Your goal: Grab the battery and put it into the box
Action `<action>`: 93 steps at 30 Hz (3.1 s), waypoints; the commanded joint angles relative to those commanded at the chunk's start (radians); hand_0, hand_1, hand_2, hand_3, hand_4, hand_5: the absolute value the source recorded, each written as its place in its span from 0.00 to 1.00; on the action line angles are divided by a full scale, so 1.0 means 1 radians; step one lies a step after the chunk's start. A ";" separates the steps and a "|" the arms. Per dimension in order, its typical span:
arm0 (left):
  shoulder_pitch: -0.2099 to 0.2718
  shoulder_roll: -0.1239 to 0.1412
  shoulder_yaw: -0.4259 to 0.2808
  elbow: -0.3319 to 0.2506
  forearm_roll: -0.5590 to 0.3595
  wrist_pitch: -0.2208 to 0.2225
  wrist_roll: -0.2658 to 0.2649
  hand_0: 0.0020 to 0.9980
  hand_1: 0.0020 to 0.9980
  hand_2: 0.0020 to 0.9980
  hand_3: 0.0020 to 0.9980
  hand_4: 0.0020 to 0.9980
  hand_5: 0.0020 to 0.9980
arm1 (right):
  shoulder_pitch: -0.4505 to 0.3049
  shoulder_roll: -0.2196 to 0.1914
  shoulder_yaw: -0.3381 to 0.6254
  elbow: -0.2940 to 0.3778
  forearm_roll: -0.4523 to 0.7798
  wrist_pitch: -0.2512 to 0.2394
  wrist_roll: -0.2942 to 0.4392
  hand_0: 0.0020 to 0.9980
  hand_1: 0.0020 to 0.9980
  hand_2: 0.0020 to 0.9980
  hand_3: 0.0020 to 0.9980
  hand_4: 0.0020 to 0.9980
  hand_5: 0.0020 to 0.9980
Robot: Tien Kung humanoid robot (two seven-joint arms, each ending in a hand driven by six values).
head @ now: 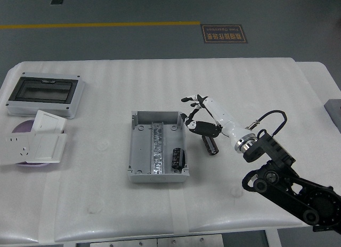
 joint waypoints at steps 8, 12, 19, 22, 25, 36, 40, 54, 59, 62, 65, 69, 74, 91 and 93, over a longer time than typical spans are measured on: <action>-0.001 0.001 0.000 0.000 0.000 -0.001 0.001 0.64 0.60 0.56 0.60 0.51 0.00 | -0.036 -0.072 0.002 0.030 -0.179 0.137 -0.171 1.00 0.90 0.88 0.93 0.68 0.45; -0.001 0.001 -0.001 0.000 0.002 -0.002 0.001 0.64 0.60 0.56 0.60 0.51 0.00 | -0.042 -0.067 -0.013 0.024 -0.213 0.169 -0.225 1.00 0.90 0.88 0.93 0.68 0.45; -0.002 0.002 0.000 0.001 0.000 -0.002 0.000 0.64 0.60 0.55 0.60 0.50 0.00 | -0.045 -0.064 -0.041 0.009 -0.220 0.203 -0.251 1.00 0.91 0.90 0.97 0.75 0.54; -0.003 0.003 0.004 0.000 -0.004 -0.002 -0.001 0.64 0.60 0.55 0.60 0.50 0.00 | -0.046 -0.065 -0.049 0.007 -0.212 0.210 -0.253 1.00 0.90 0.88 0.96 0.76 0.55; -0.004 0.002 0.008 0.000 -0.009 -0.001 -0.002 0.64 0.60 0.55 0.60 0.50 0.00 | -0.044 -0.065 -0.054 0.008 -0.207 0.213 -0.254 1.00 0.90 0.88 0.96 0.76 0.55; -0.007 0.003 0.015 0.001 -0.016 -0.002 -0.006 0.64 0.59 0.55 0.60 0.47 0.00 | -0.033 -0.062 -0.076 -0.010 -0.189 0.206 -0.250 1.00 0.89 0.84 0.95 0.74 0.55; -0.009 0.004 0.020 0.001 -0.019 -0.003 -0.009 0.64 0.59 0.54 0.59 0.46 0.00 | -0.029 -0.073 -0.084 -0.003 -0.186 0.218 -0.252 1.00 0.88 0.82 0.96 0.76 0.57; -0.011 0.004 0.019 0.002 -0.016 -0.010 -0.014 0.64 0.58 0.54 0.59 0.38 0.00 | 0.056 -0.190 -0.145 0.020 -0.156 0.309 -0.179 1.00 0.87 0.79 0.96 0.74 0.58; -0.013 0.005 0.015 0.002 -0.008 -0.012 -0.013 0.64 0.57 0.54 0.58 0.34 0.00 | 0.163 -0.239 -0.255 0.014 -0.210 0.350 -0.170 1.00 0.88 0.83 0.97 0.72 0.53; -0.016 0.008 0.011 0.002 -0.002 -0.013 -0.013 0.63 0.57 0.53 0.58 0.32 0.00 | 0.231 -0.248 -0.326 0.006 -0.250 0.364 -0.171 1.00 0.90 0.87 0.99 0.63 0.31; -0.018 0.008 0.012 0.002 -0.001 -0.013 -0.013 0.63 0.57 0.53 0.58 0.32 0.00 | 0.295 -0.244 -0.392 -0.004 -0.279 0.368 -0.171 1.00 0.90 0.87 0.99 0.63 0.31; -0.020 0.007 0.016 0.001 -0.001 -0.016 -0.013 0.63 0.57 0.53 0.58 0.32 0.00 | 0.380 -0.229 -0.485 -0.012 -0.300 0.365 -0.169 1.00 0.90 0.87 1.00 0.61 0.27; -0.020 0.007 0.014 0.001 0.002 -0.017 -0.013 0.63 0.57 0.53 0.58 0.31 0.00 | 0.454 -0.207 -0.591 -0.016 -0.309 0.363 -0.169 1.00 0.90 0.86 1.00 0.59 0.24; -0.021 0.008 0.014 0.001 0.011 -0.017 -0.020 0.61 0.56 0.53 0.58 0.27 0.00 | 0.486 -0.203 -0.668 -0.017 -0.295 0.328 -0.150 1.00 0.90 0.85 1.00 0.56 0.23; -0.021 0.007 0.016 0.001 0.010 -0.014 -0.022 0.61 0.56 0.53 0.58 0.26 0.00 | 0.485 -0.204 -0.666 -0.018 -0.294 0.321 -0.148 1.00 0.89 0.85 1.00 0.54 0.22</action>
